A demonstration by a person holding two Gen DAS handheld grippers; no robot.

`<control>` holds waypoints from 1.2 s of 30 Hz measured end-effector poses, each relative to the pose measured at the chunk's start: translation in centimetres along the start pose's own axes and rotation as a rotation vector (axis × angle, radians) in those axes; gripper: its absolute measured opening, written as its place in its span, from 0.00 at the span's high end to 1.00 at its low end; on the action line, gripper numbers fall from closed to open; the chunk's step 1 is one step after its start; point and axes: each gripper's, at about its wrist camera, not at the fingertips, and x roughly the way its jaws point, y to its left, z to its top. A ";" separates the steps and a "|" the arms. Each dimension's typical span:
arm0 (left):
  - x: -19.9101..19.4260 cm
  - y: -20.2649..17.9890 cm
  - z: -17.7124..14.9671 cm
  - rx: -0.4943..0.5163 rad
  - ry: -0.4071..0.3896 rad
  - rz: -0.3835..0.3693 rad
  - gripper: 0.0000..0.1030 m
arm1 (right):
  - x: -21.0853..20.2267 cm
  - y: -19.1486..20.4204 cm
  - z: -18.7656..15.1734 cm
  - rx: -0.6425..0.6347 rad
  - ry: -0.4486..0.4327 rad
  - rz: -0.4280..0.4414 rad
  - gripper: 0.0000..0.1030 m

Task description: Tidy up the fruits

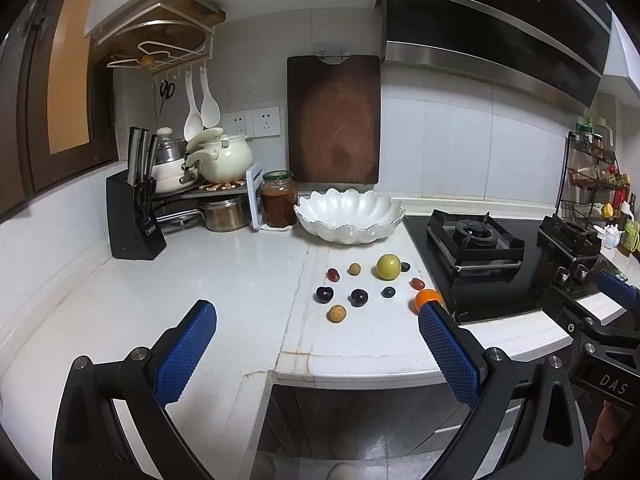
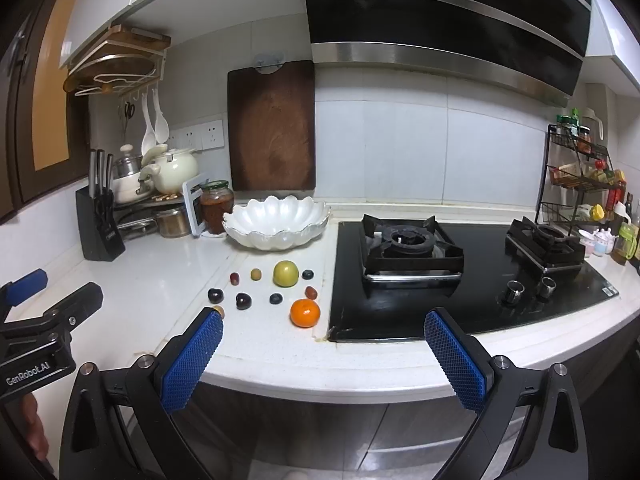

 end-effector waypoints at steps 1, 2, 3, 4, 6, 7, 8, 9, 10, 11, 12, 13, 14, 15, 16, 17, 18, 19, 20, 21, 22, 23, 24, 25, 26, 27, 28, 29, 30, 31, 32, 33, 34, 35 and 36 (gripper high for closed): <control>0.1 0.0 0.0 0.000 0.001 0.001 0.00 | 0.1 0.0 0.0 0.000 0.002 0.001 0.00; 0.1 0.0 0.0 0.000 0.003 0.002 0.00 | 0.2 0.0 0.1 0.000 0.003 0.001 0.00; 0.3 0.0 0.0 0.001 0.005 0.003 0.00 | 0.3 -0.1 0.1 -0.001 0.005 0.001 0.00; 0.5 0.0 0.0 0.001 0.009 0.004 0.00 | 0.5 -0.1 0.1 -0.001 0.009 0.003 0.00; 0.9 -0.1 0.0 0.005 0.020 0.002 0.00 | 0.9 -0.1 0.2 -0.002 0.016 0.007 0.00; 1.2 -0.1 0.0 0.006 0.028 0.001 0.00 | 1.2 -0.1 0.2 -0.003 0.022 0.013 0.00; 1.5 -0.2 0.0 0.007 0.032 0.000 0.00 | 1.4 0.0 0.1 -0.004 0.026 0.018 0.00; 1.7 -0.2 0.0 0.010 0.038 -0.001 0.00 | 1.7 0.0 0.1 -0.004 0.030 0.020 0.00; 2.1 -0.2 0.0 0.009 0.044 -0.001 0.00 | 2.0 0.0 0.0 -0.005 0.033 0.023 0.00; 2.4 -0.3 0.0 0.011 0.048 -0.003 0.00 | 2.3 0.0 0.0 -0.006 0.037 0.024 0.00; 2.7 -0.3 0.0 0.012 0.053 -0.004 0.00 | 2.6 0.1 0.0 -0.010 0.041 0.025 0.00; 3.0 -0.3 0.0 0.011 0.058 -0.005 0.00 | 2.9 0.1 0.0 -0.012 0.045 0.027 0.01; 3.4 -0.3 0.0 0.006 0.063 -0.002 0.00 | 3.4 0.1 0.1 -0.016 0.052 0.030 0.01; 3.7 -0.2 0.1 0.004 0.066 -0.001 0.00 | 3.8 0.1 0.2 -0.017 0.054 0.031 0.01; 4.1 -0.2 0.2 0.004 0.068 0.000 0.00 | 4.2 0.2 0.3 -0.019 0.056 0.031 0.01; 4.3 -0.2 0.1 0.004 0.069 0.002 0.00 | 4.5 0.2 0.3 -0.021 0.058 0.030 0.01; 4.8 -0.2 0.2 0.005 0.073 0.005 0.00 | 4.9 0.2 0.4 -0.024 0.059 0.030 0.01; 5.3 -0.2 0.3 0.006 0.079 0.008 0.00 | 5.3 0.3 0.4 -0.026 0.060 0.028 0.01; 5.6 -0.1 0.3 0.005 0.084 0.010 0.00 | 5.8 0.3 0.5 -0.027 0.064 0.028 0.01; 6.2 -0.1 0.4 0.004 0.091 0.015 0.00 | 6.3 0.3 0.5 -0.028 0.068 0.030 0.01; 6.7 -0.1 0.4 0.005 0.097 0.022 0.00 | 6.8 0.3 0.6 -0.028 0.074 0.031 0.01; 7.1 -0.1 0.4 0.009 0.103 0.023 0.00 | 7.4 0.3 0.7 -0.029 0.080 0.032 0.01; 7.6 -0.2 0.4 0.013 0.112 0.025 0.00 | 8.0 0.3 0.8 -0.030 0.088 0.033 0.01; 8.1 -0.2 0.4 0.016 0.118 0.031 0.00 | 8.5 0.3 0.8 -0.030 0.093 0.035 0.01; 8.6 -0.3 0.3 0.020 0.126 0.033 0.00 | 9.1 0.4 0.8 -0.031 0.102 0.038 0.02; 9.1 -0.3 0.3 0.024 0.135 0.027 0.00 | 9.8 0.4 0.8 -0.032 0.111 0.040 0.02; 9.8 -0.3 0.3 0.025 0.147 0.022 0.01 | 10.5 0.5 0.8 -0.033 0.120 0.044 0.04; 10.2 -0.3 0.3 0.025 0.154 0.018 0.02 | 11.0 0.6 0.7 -0.035 0.129 0.047 0.05; 10.7 -0.3 0.3 0.025 0.161 0.014 0.04 | 11.7 0.6 0.7 -0.037 0.138 0.050 0.05; 11.3 -0.4 0.3 0.026 0.168 0.011 0.05 | 12.3 0.7 0.7 -0.039 0.146 0.052 0.07; 11.9 -0.4 0.2 0.030 0.175 0.009 0.07 | 12.7 0.8 0.7 -0.041 0.154 0.054 0.08; 12.5 -0.4 0.2 0.033 0.183 0.010 0.09 | 13.4 0.9 0.6 -0.044 0.163 0.056 0.08; 13.0 -0.4 0.1 0.035 0.191 0.008 0.10 | 13.9 0.9 0.6 -0.045 0.171 0.057 0.10; 13.8 -0.4 0.0 0.035 0.203 0.001 0.12 | 14.6 0.9 0.5 -0.048 0.181 0.058 0.11; 14.3 -0.4 0.0 0.034 0.210 -0.002 0.14 | 15.3 1.0 0.5 -0.051 0.191 0.060 0.12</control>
